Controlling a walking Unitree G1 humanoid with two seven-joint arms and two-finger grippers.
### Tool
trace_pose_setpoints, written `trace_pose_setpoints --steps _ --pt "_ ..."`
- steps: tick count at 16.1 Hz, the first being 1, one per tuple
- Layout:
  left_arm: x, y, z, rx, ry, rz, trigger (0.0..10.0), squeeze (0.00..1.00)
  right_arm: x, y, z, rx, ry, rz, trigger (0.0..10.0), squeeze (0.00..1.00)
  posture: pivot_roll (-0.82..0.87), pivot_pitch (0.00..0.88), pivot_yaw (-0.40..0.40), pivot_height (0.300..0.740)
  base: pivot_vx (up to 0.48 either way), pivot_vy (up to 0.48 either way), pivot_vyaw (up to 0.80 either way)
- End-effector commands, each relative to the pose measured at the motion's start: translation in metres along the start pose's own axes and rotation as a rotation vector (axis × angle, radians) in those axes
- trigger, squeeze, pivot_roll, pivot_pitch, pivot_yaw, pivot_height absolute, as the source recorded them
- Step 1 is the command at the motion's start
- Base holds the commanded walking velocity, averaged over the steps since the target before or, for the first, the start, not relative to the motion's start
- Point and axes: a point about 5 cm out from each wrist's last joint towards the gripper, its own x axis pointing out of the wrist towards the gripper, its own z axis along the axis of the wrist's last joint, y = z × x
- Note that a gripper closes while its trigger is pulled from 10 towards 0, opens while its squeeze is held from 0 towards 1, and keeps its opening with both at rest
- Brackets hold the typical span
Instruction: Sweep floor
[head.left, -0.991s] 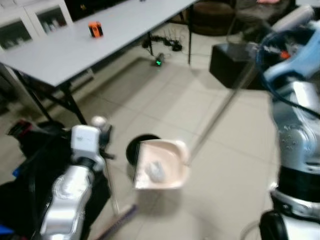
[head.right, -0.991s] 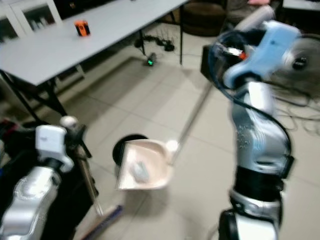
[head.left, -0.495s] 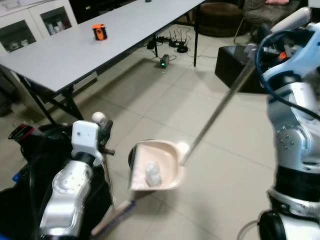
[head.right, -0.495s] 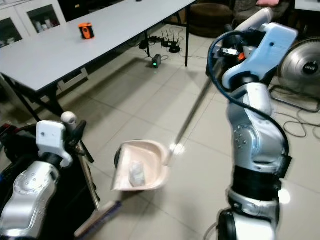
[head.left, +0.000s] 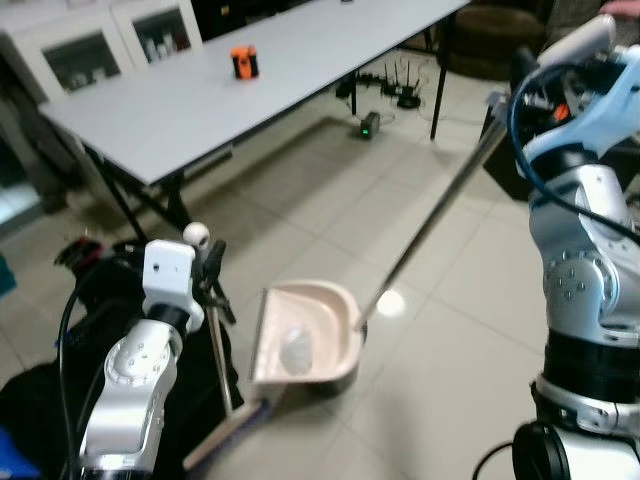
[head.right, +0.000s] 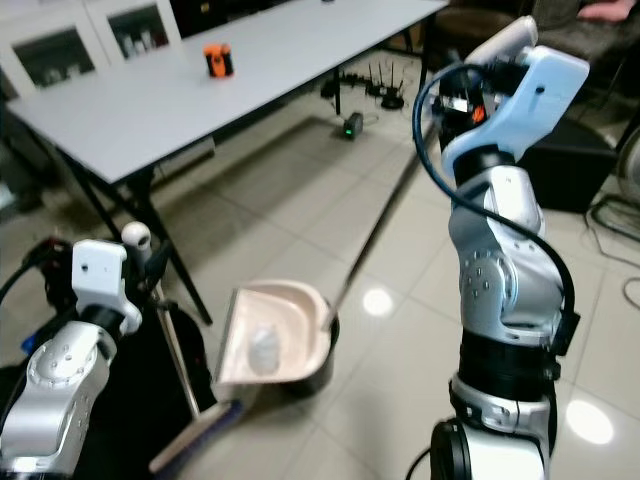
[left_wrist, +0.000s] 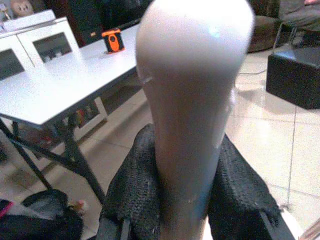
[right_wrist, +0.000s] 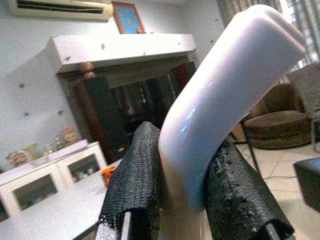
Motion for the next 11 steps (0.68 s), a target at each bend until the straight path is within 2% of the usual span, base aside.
trace_pose_setpoints --steps 1,8,11 --pt "0.0036 0.0024 0.0095 -0.018 -0.037 0.003 10.0 0.00 0.0017 0.0000 0.0128 0.006 -0.073 -0.011 10.0 0.00 0.03 0.000 0.100 0.740 0.000 0.000 0.00" --pt "0.0063 0.0007 0.0056 -0.017 -0.010 -0.004 10.0 0.00 0.0044 -0.0040 0.0108 -0.012 -0.080 -0.029 10.0 0.00 0.03 0.000 0.096 0.740 0.000 0.000 0.00" --pt "0.0086 0.0007 0.0044 -0.019 -0.005 -0.004 10.0 0.00 0.0092 -0.0033 0.0081 -0.053 -0.095 -0.029 10.0 0.00 0.03 0.000 0.096 0.740 0.000 0.000 0.00"
